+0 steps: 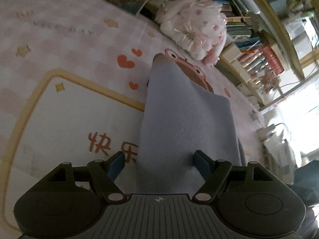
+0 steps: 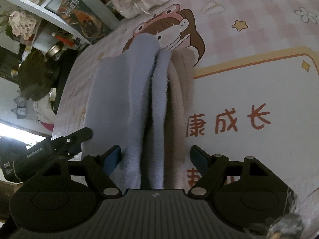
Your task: Fold clothes
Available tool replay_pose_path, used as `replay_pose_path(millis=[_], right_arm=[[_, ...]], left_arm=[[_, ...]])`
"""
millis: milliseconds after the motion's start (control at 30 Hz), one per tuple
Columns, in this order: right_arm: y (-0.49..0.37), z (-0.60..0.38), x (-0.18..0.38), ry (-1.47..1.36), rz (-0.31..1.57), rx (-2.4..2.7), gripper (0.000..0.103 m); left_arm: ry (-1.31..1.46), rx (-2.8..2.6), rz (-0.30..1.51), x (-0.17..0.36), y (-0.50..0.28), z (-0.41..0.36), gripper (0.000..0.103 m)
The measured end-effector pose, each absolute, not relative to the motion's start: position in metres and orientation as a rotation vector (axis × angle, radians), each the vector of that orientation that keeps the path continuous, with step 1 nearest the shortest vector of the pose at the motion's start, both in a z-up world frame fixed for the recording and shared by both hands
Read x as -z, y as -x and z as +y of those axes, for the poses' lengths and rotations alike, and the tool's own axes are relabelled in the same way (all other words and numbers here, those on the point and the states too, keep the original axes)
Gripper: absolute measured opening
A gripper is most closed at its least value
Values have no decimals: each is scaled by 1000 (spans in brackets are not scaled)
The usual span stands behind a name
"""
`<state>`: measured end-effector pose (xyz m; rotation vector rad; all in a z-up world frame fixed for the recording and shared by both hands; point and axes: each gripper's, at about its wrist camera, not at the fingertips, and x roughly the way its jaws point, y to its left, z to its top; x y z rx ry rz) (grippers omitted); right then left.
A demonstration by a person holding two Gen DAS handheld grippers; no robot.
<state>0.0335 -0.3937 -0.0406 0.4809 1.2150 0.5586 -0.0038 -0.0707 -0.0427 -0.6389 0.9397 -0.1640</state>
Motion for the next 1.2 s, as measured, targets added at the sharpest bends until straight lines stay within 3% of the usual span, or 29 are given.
replay_pose_path(millis=[67, 200, 300, 367, 500, 833, 1200], right_arm=[[-32, -389, 41, -479, 1205, -540, 67], [-30, -383, 40, -447, 1188, -500, 43], [-23, -377, 32, -378, 1140, -510, 35], [-15, -367, 22, -266, 1079, -527, 32], [0, -350, 12, -77, 998, -554, 31], [-19, -386, 42, -406, 1148, -503, 50], [-22, -377, 42, -363, 1128, -553, 46]], left_arm=[[670, 180, 941, 46, 0, -69, 77], [674, 179, 928, 45, 0, -75, 60], [601, 177, 915, 35, 3, -84, 46], [511, 185, 904, 25, 6, -92, 44], [447, 189, 909, 21, 5, -96, 45], [599, 214, 965, 39, -2, -82, 60], [610, 225, 979, 44, -5, -86, 62]])
